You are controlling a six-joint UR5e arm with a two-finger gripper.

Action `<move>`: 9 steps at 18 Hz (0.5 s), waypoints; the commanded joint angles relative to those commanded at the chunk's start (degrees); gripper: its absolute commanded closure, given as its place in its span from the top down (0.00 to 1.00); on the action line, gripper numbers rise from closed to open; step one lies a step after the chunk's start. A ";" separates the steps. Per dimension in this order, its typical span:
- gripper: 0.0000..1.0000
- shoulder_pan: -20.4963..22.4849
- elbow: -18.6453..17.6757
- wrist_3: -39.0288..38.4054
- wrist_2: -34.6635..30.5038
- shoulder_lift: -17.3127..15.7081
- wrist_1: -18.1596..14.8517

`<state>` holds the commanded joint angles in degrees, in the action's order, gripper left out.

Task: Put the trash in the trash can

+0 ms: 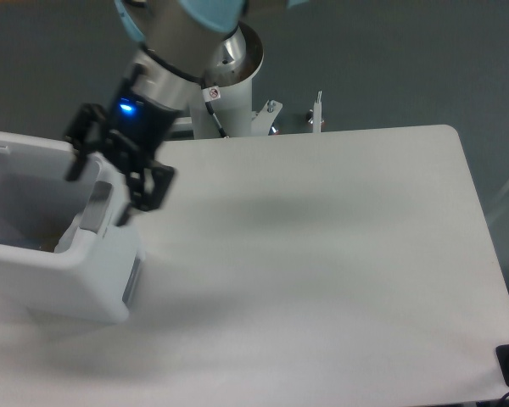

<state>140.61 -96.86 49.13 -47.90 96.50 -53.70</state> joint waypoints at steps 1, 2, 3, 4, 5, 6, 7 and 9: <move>1.00 1.50 -0.09 0.00 -0.09 0.88 0.00; 1.00 4.12 -0.26 0.09 -0.18 2.11 0.00; 1.00 5.71 -0.26 0.09 -0.18 3.25 0.00; 1.00 7.03 -0.18 0.09 -0.35 4.48 0.09; 1.00 8.27 0.00 0.09 -0.61 5.88 0.17; 1.00 9.32 0.17 0.09 -1.83 7.46 0.44; 1.00 9.77 0.35 0.09 -4.11 8.87 0.53; 1.00 11.08 1.40 0.09 -10.70 11.25 0.44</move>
<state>151.69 -95.46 49.22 -58.60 107.74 -53.26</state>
